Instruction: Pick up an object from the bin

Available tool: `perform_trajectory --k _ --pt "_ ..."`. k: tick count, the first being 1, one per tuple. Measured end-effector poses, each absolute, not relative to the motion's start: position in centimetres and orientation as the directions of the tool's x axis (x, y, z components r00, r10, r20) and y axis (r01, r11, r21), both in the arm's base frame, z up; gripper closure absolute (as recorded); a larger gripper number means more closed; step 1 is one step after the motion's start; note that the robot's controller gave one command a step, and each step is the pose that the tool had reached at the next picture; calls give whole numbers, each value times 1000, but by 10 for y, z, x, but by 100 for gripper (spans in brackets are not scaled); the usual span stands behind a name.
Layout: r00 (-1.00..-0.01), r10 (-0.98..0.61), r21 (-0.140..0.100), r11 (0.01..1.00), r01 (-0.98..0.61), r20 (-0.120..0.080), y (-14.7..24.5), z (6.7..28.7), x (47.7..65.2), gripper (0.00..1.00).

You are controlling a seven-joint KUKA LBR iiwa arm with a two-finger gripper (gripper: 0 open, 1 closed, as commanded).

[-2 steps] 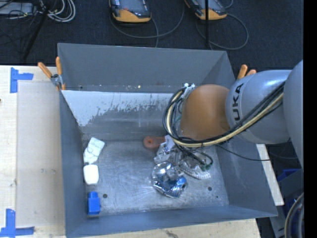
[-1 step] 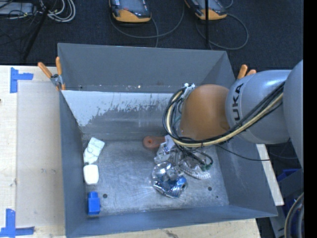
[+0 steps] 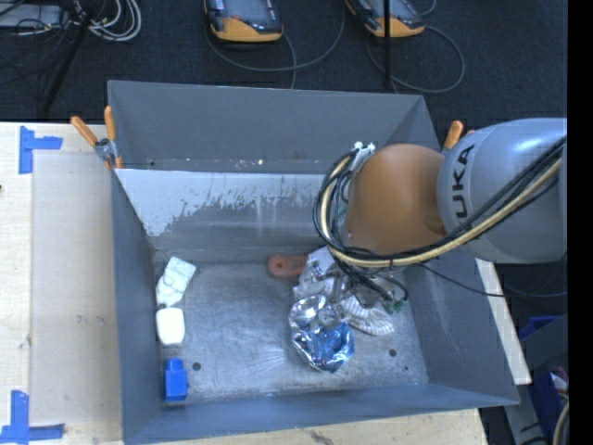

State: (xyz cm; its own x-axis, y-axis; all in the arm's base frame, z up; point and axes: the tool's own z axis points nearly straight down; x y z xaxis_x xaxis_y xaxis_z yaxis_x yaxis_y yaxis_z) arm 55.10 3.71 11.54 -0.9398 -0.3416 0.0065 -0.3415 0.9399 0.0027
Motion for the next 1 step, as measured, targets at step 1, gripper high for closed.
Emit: perform_trajectory --k 1 --pt "-948 -320 1 948 -320 0 55 213 548 100"
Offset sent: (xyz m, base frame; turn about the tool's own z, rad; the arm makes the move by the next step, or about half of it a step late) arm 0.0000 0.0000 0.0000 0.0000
